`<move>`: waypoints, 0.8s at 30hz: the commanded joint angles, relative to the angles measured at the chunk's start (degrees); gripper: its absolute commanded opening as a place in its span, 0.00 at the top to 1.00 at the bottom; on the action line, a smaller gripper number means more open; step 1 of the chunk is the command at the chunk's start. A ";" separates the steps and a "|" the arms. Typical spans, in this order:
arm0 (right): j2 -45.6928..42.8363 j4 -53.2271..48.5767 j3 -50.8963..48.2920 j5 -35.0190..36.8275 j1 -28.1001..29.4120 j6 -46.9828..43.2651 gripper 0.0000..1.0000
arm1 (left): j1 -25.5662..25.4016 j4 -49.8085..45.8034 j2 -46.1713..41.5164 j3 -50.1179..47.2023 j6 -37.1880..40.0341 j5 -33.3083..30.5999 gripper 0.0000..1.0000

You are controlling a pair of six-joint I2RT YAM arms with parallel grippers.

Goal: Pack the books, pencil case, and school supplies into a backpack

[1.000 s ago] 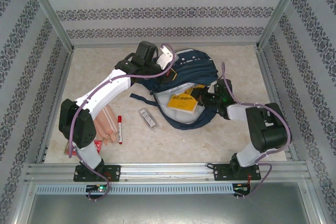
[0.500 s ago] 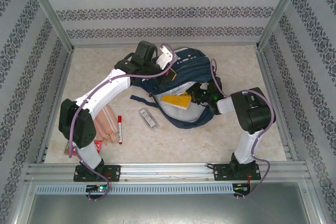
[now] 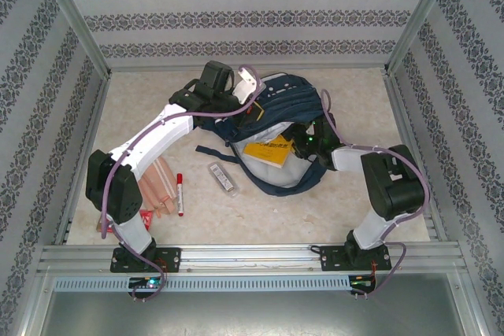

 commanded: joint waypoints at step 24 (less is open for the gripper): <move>6.95 -9.52 13.42 -2.95 0.37 -25.15 0.75 | 1.50 2.95 -2.48 0.55 3.24 8.33 1.00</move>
